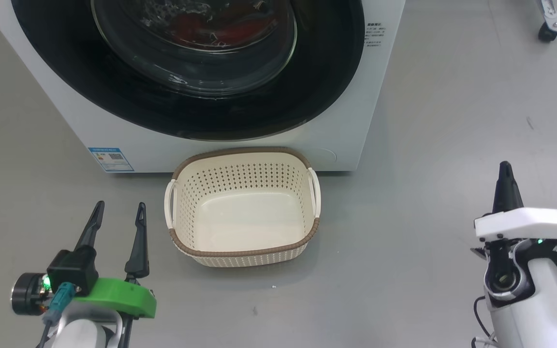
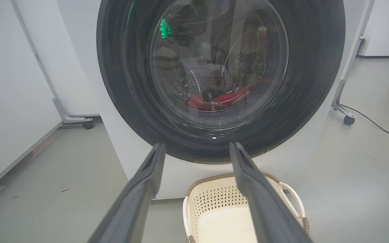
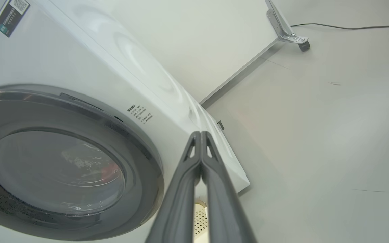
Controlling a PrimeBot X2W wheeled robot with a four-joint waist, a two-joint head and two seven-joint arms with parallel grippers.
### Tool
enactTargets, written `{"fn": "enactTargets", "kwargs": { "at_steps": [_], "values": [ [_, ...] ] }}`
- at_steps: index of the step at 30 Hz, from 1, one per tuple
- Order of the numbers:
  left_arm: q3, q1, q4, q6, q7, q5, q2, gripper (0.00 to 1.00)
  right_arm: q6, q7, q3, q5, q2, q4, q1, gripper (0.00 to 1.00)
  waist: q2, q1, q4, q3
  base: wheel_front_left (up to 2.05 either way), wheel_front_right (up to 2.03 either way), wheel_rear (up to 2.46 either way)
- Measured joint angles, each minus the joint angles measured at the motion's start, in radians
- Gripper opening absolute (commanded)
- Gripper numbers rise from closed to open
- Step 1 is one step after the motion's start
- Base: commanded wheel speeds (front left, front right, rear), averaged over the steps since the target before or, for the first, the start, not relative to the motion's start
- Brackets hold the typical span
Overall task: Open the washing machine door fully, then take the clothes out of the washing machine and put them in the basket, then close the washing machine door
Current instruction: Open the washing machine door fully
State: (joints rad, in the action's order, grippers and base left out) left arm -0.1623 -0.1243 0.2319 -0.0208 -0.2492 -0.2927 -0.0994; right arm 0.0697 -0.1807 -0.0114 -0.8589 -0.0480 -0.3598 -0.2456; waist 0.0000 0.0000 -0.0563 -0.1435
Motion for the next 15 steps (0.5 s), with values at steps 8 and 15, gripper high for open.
{"fn": "enactTargets", "kwargs": {
  "at_steps": [8,15],
  "values": [
    [0.004,-0.033,-0.020,0.011,-0.003,0.002,0.010,1.00,0.022,0.127,-0.072,-0.264,0.000,-0.016,-0.132,0.00,0.0000,0.0000,-0.023,-0.053,0.00,0.00,0.00],
    [0.006,-0.067,-0.035,0.027,-0.003,0.003,0.014,1.00,0.026,0.255,-0.108,-0.432,-0.003,-0.026,-0.244,0.00,0.0000,0.0000,-0.042,-0.102,0.00,0.00,0.00]
  ]
}}
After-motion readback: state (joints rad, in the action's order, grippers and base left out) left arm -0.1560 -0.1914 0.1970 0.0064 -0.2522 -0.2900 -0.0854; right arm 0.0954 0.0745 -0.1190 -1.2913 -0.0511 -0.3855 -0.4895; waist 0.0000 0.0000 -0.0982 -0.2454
